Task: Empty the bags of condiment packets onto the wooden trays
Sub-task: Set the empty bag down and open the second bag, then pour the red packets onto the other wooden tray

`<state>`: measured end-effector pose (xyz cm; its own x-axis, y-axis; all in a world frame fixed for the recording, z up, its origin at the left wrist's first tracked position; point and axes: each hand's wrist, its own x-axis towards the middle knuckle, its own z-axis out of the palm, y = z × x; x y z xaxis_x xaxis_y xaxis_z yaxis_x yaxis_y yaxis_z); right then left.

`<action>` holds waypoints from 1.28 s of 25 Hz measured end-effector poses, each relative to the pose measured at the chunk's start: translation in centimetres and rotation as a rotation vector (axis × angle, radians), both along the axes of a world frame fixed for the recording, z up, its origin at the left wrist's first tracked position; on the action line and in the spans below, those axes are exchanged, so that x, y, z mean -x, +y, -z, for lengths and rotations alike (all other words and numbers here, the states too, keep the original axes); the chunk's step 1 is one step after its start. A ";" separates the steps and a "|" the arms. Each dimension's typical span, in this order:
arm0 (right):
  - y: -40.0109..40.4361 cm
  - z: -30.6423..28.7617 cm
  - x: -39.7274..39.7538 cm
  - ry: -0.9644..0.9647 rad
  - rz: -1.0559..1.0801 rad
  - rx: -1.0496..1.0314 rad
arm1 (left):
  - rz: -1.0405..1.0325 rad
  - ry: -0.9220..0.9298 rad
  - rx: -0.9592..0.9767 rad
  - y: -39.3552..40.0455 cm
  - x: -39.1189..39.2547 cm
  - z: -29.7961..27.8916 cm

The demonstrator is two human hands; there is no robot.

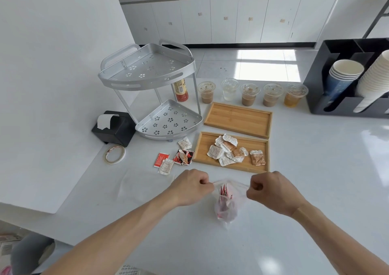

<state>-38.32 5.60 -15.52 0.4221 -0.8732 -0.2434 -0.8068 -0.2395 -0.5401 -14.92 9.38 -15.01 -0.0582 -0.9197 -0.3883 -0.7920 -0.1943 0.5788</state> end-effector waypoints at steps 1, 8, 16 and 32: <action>-0.2 -0.4 0.8 0.042 0.008 0.012 | 0.001 -0.005 -0.006 -0.1 -0.5 -0.1; 0.0 -1.3 2.2 0.283 -0.081 0.170 | 0.061 0.028 -0.054 -0.8 0.0 -0.8; 0.5 -3.9 0.1 0.084 -0.032 0.321 | 0.000 0.291 -0.170 -1.0 2.2 -2.2; 0.8 -3.1 -4.1 0.159 0.179 -0.163 | -0.078 0.274 -0.044 0.0 3.5 -1.9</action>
